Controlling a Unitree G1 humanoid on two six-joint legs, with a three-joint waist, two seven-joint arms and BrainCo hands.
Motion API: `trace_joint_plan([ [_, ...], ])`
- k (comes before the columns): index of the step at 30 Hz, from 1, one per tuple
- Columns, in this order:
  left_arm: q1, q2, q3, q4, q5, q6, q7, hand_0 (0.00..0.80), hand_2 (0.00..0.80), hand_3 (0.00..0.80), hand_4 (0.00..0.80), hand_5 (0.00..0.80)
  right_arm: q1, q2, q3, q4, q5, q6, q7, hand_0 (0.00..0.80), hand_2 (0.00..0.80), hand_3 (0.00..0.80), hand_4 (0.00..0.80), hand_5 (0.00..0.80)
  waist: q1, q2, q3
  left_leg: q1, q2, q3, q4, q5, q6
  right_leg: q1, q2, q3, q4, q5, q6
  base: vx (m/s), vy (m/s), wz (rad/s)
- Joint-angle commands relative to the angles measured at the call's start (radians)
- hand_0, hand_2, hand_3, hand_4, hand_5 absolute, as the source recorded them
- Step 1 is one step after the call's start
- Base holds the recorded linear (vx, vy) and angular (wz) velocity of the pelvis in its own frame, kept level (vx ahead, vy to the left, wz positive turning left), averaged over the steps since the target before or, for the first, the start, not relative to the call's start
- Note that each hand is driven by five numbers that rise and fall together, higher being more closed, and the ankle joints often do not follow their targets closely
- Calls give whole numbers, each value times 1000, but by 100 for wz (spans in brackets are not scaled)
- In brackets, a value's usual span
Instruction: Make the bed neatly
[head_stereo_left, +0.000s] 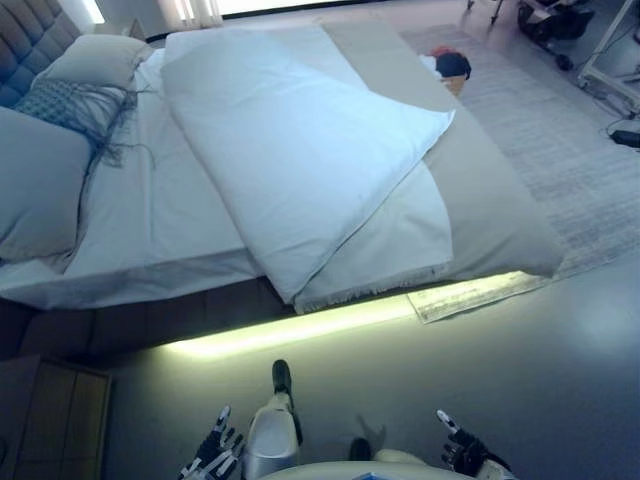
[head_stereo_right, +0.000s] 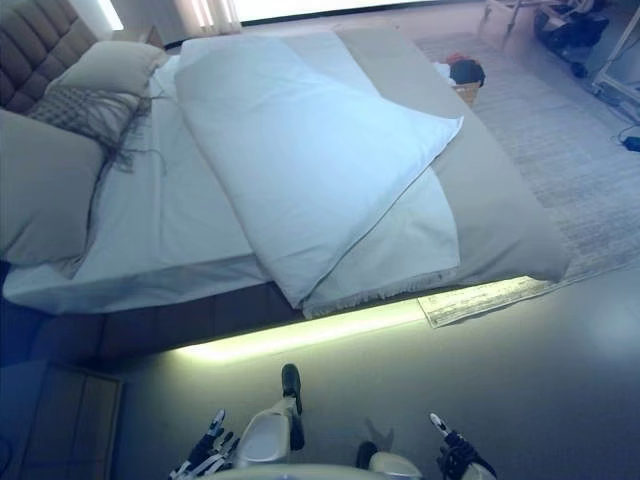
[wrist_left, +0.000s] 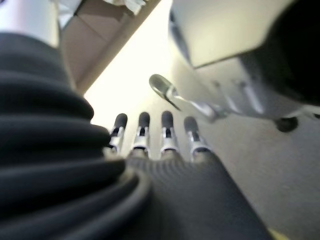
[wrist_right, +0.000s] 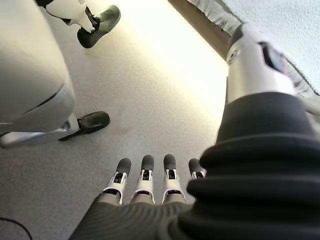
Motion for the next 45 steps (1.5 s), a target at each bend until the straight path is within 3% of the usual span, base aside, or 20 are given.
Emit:
trace_joint_plan([
  [1, 6, 44, 9, -16, 11, -25, -3, 0, 0, 0, 0, 0, 2, 5, -21, 5, -4, -14, 62, 0, 0, 0, 0, 0, 4, -36, -69, -5, -48, -6, 25, -41, 66, 130, -134, -85, 124, -99, 146, 293, 205, -1],
  [2, 3, 49, 8, -14, 16, -22, -3, 0, 0, 0, 0, 0, 3, 9, -21, 2, 4, -17, 68, 0, 0, 0, 0, 0, 3, -39, -76, 1, -57, -13, 24, -47, 73, 125, -143, -86, 138, -95, 153, 373, 307, -10],
  [4, -17, 68, -7, -16, 33, -10, -2, 0, 0, 0, 0, 0, -7, 26, -13, -39, 48, -15, 68, 0, 0, 0, 0, 0, -13, -42, -100, 29, -94, -46, 14, -67, 108, 54, -176, -76, 262, -18, 186, 293, 298, -12],
  [8, -51, 91, -36, -25, 40, -2, -1, 0, 0, 0, 0, 0, -19, 32, 0, -68, 50, -16, 29, 0, 0, 0, 0, 0, -36, -35, -118, 38, -139, -67, 15, -92, 154, -78, -166, -35, 496, 80, 196, 217, 227, 26],
  [10, -59, 97, -44, -33, 47, -4, 10, 0, 0, 0, 0, 0, -21, 32, 0, -63, 68, -11, 21, 0, 0, 0, 0, 0, -44, -27, -121, 58, -149, -70, 14, -105, 161, -155, -165, -34, 539, 105, 186, 206, 135, 1],
  [14, -76, 102, -46, -36, 49, -11, 11, 0, 0, 0, 0, 0, -14, 20, -22, -44, 99, -17, 16, 0, 0, 0, 0, 0, -70, -1, -106, 111, -139, -59, 5, -107, 138, -268, -164, -84, 382, 71, 156, 154, -6, 10],
  [16, -78, 107, -39, -42, 48, -14, 5, 0, 0, 0, 0, 0, -12, 11, -35, -44, 111, -8, 34, 0, 0, 0, 0, 0, -78, 2, -87, 139, -132, -54, 6, -130, 124, -332, -192, -105, 276, 119, 157, 96, -133, -1],
  [17, -79, 111, -36, -43, 46, -16, 0, 0, 0, 0, 0, 0, -13, 8, -41, -44, 110, 1, 41, 0, 0, 0, 0, 0, -88, -3, -74, 153, -134, -52, 6, -153, 120, -376, -217, -100, 202, 183, 172, 128, -160, -7],
  [20, -81, 116, -38, -45, 63, -9, -2, 0, 0, 0, 0, 0, -17, 8, -58, -47, 106, -1, 30, 0, 0, 0, 0, 0, -116, -11, -59, 189, -134, -65, 14, -213, 122, -448, -240, -55, 88, 259, 197, 191, -168, 9],
  [22, -75, 112, -40, -43, 68, -11, -2, 0, 0, 0, 0, 0, -20, 11, -65, -52, 119, -9, 27, 0, 0, 0, 0, 0, -125, -18, -56, 204, -124, -61, 45, -246, 122, -445, -242, -53, 94, 252, 196, 210, -178, 37],
  [27, -38, 93, -38, -39, 86, 2, 16, 0, 0, 0, 0, 0, -22, 7, -59, -77, 108, -28, 25, 0, 0, 0, 0, 0, -113, -42, -61, 196, -82, -34, 160, -272, 103, -356, -259, -120, 156, 204, 195, 189, -178, 73],
  [32, -17, 84, -51, -21, 126, 16, 6, 0, 0, 0, 0, 0, -90, -24, -63, -111, 184, -82, -10, 0, 0, 0, 0, 0, -81, -35, -64, 211, -66, -67, 116, -241, 87, -311, -245, -160, 140, 175, 191, 140, -97, 12],
  [36, -32, 90, -90, -33, 130, 21, -22, 0, 0, 0, 0, 0, -168, -59, -59, -150, 204, -111, -25, 0, 0, 0, 0, 0, -55, -22, -40, 184, -64, -94, 107, -231, 79, -337, -258, -181, 163, 169, 193, 29, -21, 7],
  [45, -175, 119, -195, -80, 24, 17, -93, 0, 0, 0, 0, 0, -491, -160, 4, -176, 305, -9, -61, 0, 0, 0, 0, 0, -1, 4, 113, 1, -82, -151, 168, -218, 79, -461, -309, -193, 222, 174, 199, -104, 28, 25],
])
